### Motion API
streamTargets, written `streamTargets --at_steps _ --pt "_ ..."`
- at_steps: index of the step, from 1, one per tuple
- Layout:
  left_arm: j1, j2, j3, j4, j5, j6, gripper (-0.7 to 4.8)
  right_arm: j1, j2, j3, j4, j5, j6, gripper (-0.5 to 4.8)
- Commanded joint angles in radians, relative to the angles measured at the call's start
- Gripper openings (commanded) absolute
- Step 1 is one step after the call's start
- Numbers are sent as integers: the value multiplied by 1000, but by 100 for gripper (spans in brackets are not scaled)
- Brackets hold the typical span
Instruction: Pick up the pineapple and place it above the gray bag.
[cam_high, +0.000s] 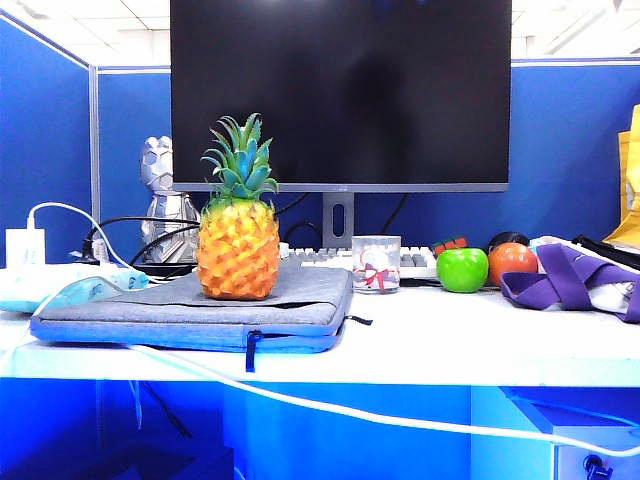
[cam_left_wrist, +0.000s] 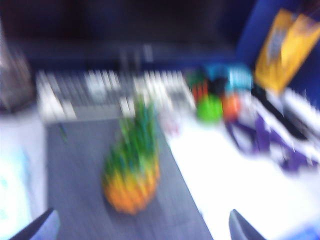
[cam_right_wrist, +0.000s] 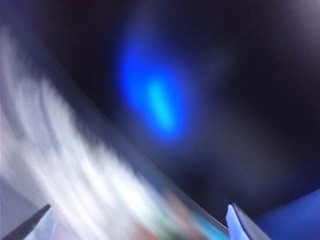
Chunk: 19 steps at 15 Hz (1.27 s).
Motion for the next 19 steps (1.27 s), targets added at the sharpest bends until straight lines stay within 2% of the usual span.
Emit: streamTargets --at_steps 1,3,5,6,8,10,12,14,16,18,19 --pt "2 -47 23 3 -98 2 479 -88 -82 2 -35 -367 381 479" --pt "3 -93 21 -75 -128 25 479 -111 -135 1 -278 -367 235 479" --pt "3 -143 21 -103 -164 52 479 -111 -186 -18 -431 -403 186 479" --pt "3 -172 19 -106 -181 71 479 -111 -227 -61 -410 -443 186 479" --pt "3 -206 14 -123 -230 86 479 -111 -348 -201 -292 -398 195 479" --pt "4 -212 13 -170 -247 108 479 -124 -499 -344 -254 -349 201 479" --pt "3 -215 -28 -182 -239 111 479 -135 -761 -574 -178 -278 222 479" --pt "2 -220 -75 -172 -238 113 479 -134 -996 -821 10 -248 288 479" --pt "-2 -252 -155 -92 -193 110 479 -134 -1153 -1085 155 -247 298 479" --pt "-5 -309 -264 42 -186 110 479 -135 -1156 -1292 238 -250 295 479" --pt "-5 -339 -334 121 -179 110 479 -135 -1129 -1400 340 -272 302 479"
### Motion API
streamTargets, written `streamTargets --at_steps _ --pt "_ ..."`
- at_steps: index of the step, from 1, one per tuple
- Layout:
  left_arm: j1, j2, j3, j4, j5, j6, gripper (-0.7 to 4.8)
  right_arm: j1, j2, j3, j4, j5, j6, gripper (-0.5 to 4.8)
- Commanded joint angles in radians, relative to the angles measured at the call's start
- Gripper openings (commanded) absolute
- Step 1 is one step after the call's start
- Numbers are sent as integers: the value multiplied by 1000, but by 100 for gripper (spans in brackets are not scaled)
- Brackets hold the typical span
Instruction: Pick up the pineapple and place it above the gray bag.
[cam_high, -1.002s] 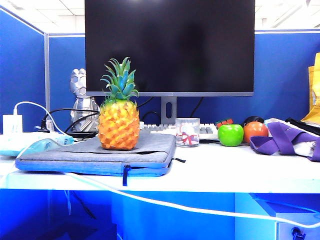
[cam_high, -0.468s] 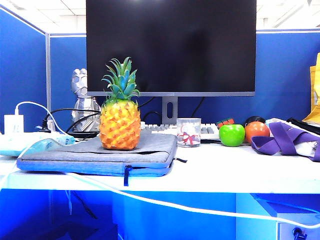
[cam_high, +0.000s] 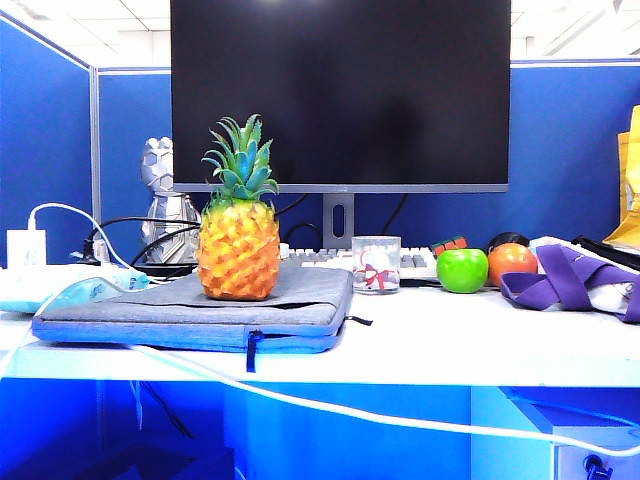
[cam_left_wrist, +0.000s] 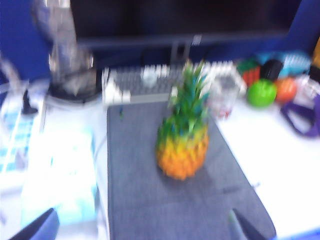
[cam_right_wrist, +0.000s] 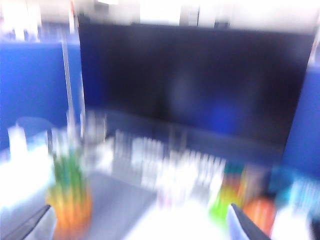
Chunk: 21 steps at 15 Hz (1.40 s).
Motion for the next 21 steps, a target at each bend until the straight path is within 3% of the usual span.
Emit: streamTargets --at_steps 1,4,7,8,10,11,13,14,16,18,19,21 --pt "-1 -87 -177 220 21 0 479 0 72 -268 330 -53 81 479" --pt "-1 -184 -373 370 -94 -53 479 -1 158 -441 674 -16 101 455" --pt "-1 -192 -437 410 -144 -59 479 2 138 -466 696 -96 110 453" --pt "-1 -192 -438 422 -143 -63 479 2 94 -467 696 -73 89 452" --pt "-1 -187 -442 428 -192 -60 479 -5 31 -467 624 104 16 428" --pt "-2 -187 -454 435 -192 -61 479 -20 31 -468 556 109 -25 428" --pt "-3 -190 -480 458 -192 -80 479 -21 -17 -470 523 -47 60 424" --pt "-5 -190 -480 458 -192 -87 479 -12 -104 -470 558 -30 88 417" --pt "-8 -190 -480 464 -184 -87 479 -10 -375 -462 541 91 4 417" --pt "-8 -190 -482 464 -184 -86 479 -11 -679 -462 312 229 -57 417" --pt "-7 -184 -484 472 -185 -85 479 -16 -669 -455 236 268 -61 418" --pt "-8 -196 -499 479 -183 -82 479 -16 -575 -503 235 169 -39 417"
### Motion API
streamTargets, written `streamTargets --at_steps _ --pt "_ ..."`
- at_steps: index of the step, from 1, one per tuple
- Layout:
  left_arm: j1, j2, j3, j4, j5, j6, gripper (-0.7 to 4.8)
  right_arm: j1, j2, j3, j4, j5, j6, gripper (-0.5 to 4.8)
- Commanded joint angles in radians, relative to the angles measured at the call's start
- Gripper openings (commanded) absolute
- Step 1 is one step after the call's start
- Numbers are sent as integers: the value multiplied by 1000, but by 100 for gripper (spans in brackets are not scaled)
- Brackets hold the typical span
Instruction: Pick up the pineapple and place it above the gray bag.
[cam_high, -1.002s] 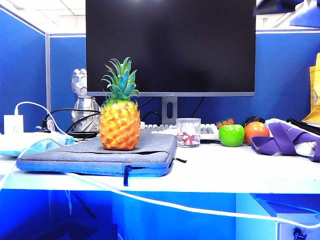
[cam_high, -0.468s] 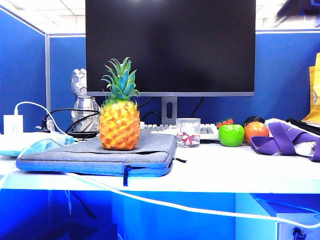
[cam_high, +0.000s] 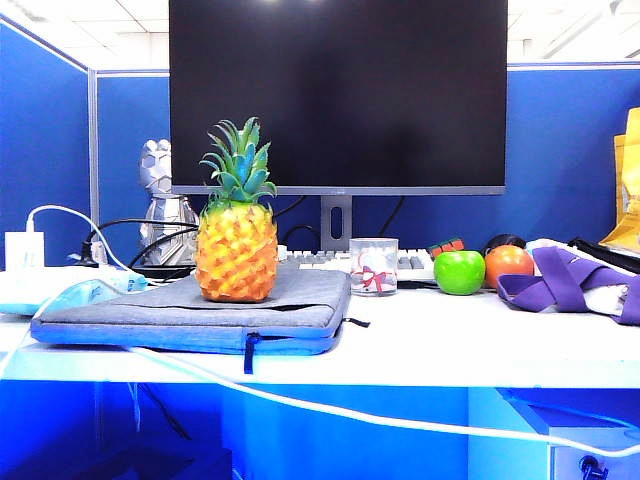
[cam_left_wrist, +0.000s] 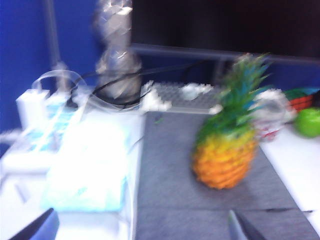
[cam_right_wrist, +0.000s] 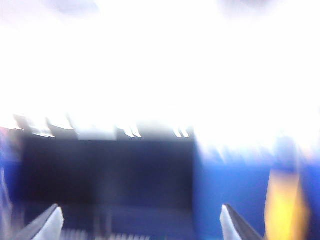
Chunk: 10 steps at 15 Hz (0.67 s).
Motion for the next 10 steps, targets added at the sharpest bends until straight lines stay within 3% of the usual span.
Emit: streamTargets --at_steps 1,3,5,7,10 --pt "1 -11 -30 13 -5 24 479 8 143 -98 -11 -66 47 417" --pt "2 -11 -61 14 -14 47 479 8 203 -158 -1 -54 48 417" --pt "2 -11 -89 39 -97 45 479 8 237 -219 17 -53 43 417" --pt "2 -11 -132 74 -118 42 479 8 238 -290 20 -39 115 417" --pt "2 -14 -191 130 -169 -32 479 9 237 -315 18 -40 127 417"
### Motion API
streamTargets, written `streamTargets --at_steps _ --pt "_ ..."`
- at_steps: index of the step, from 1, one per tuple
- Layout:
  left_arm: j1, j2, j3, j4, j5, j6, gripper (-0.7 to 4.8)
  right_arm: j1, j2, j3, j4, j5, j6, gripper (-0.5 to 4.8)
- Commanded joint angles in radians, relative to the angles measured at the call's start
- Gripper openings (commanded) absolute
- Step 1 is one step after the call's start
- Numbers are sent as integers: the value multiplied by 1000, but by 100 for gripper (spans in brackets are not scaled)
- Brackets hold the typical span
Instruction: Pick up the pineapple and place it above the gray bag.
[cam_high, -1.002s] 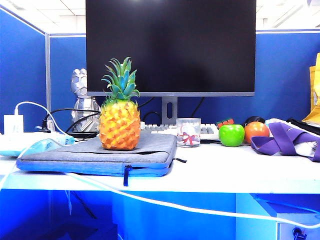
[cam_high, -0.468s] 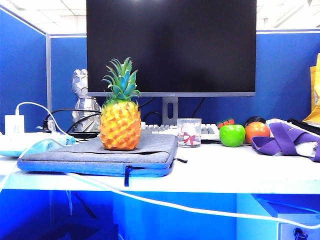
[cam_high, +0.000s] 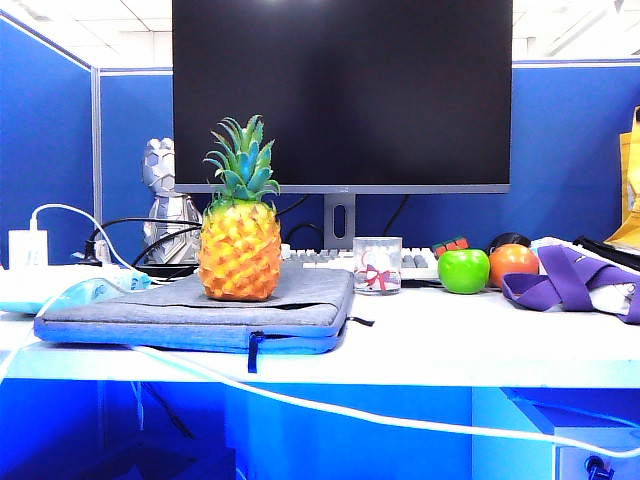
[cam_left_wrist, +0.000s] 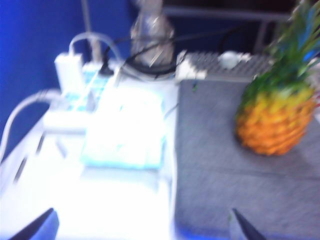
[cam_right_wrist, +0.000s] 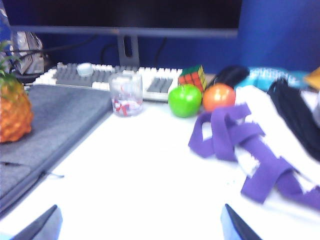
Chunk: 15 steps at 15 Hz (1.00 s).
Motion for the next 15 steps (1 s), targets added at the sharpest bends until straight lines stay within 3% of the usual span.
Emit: streamTargets --at_steps 1,4,7,9,10,11,15 --pt "-1 -8 -41 111 -29 -56 479 1 -9 -1 37 0 6 417" --pt "-2 -71 -41 129 -23 22 479 1 -85 -1 52 0 0 417" --pt "-2 -205 -41 37 -26 87 479 1 -245 0 -43 14 -9 417" --pt "-2 -270 -48 -40 -57 83 479 1 -241 -7 -80 22 -8 417" --pt "0 -296 -52 -142 -73 44 479 1 -245 -17 -148 23 15 417" --pt "0 -299 -52 -208 -73 18 434 1 -246 -25 -168 23 46 417" --pt "0 -299 -52 -254 -73 -8 422 1 -247 -27 -221 18 91 417"
